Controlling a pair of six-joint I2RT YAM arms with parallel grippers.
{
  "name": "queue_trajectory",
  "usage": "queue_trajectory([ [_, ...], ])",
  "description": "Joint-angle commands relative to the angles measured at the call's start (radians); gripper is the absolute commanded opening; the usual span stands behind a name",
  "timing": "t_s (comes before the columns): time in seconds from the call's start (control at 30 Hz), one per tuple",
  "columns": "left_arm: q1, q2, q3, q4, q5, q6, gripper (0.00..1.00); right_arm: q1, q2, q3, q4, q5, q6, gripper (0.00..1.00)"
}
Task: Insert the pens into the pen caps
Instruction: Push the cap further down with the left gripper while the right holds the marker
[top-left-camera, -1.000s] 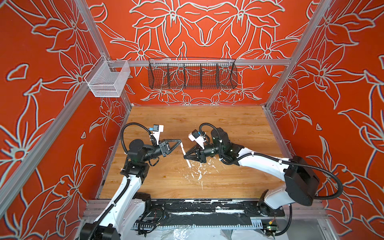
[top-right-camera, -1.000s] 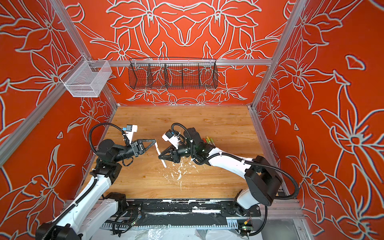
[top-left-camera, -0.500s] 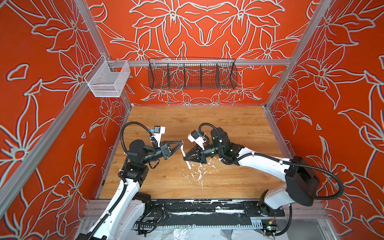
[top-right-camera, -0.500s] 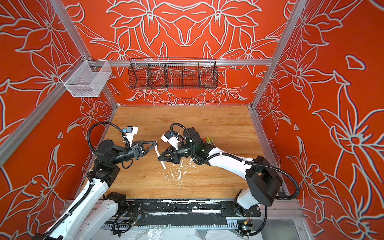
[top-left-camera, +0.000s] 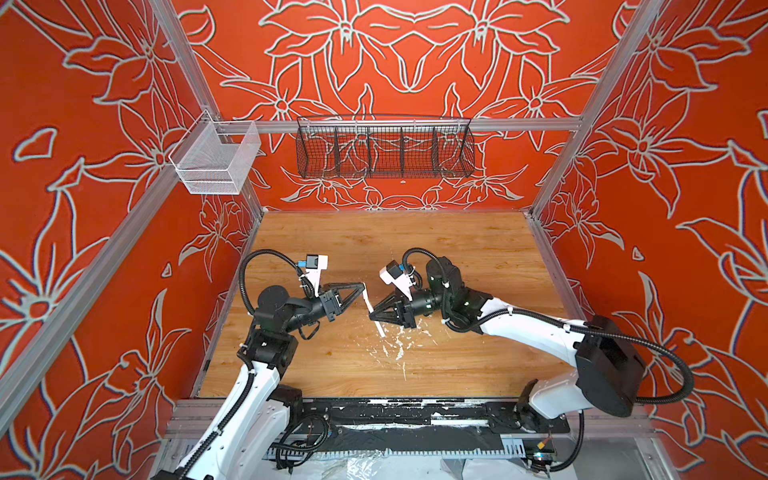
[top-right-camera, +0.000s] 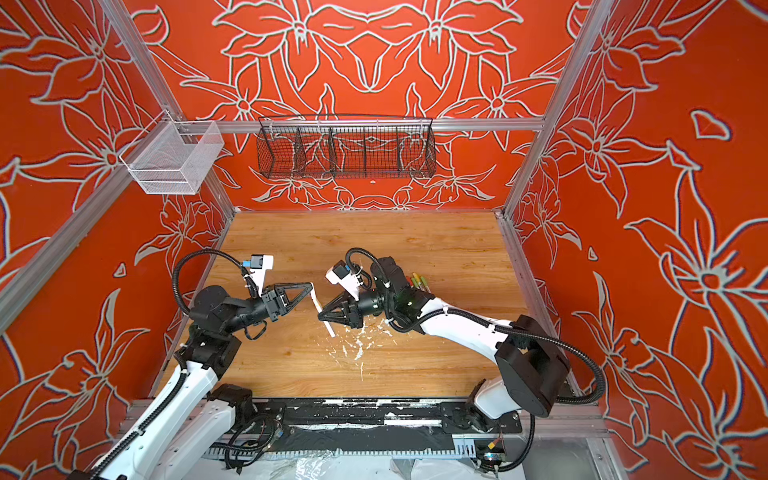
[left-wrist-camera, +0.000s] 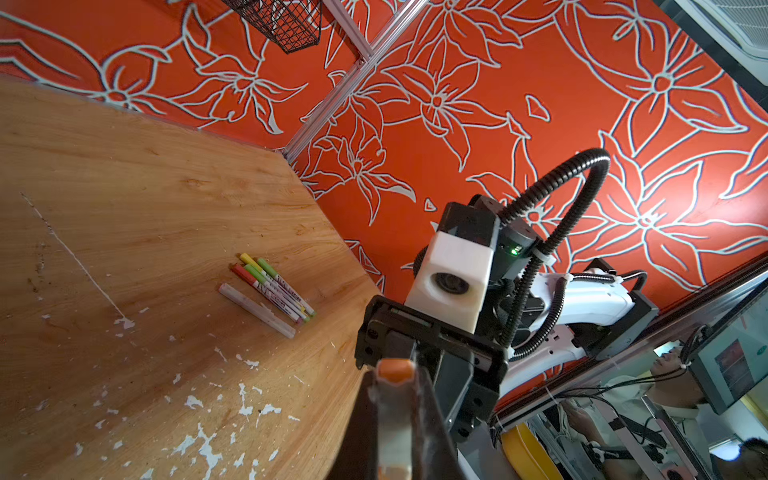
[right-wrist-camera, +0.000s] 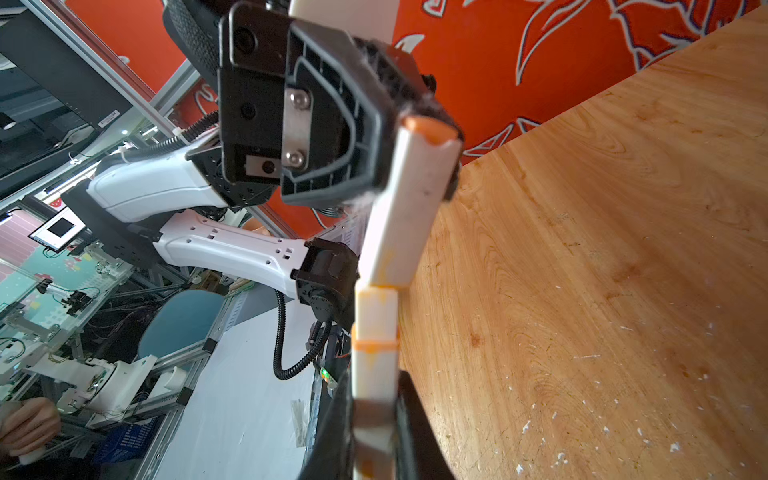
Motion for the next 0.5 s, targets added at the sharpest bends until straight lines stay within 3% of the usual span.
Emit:
queue_trajectory([
  [0.0, -0.014, -0.014, -0.032, -0.022, 0.07, -0.028, 0.0, -0.025, -0.029, 0.027, 0.206, 0.056, 0.013, 0.0],
  [0.47, -0.015, -0.006, -0.06, 0.089, 0.12, -0.088, 0.0, -0.026, 0.02, 0.07, 0.411, -0.007, 0.05, 0.0],
])
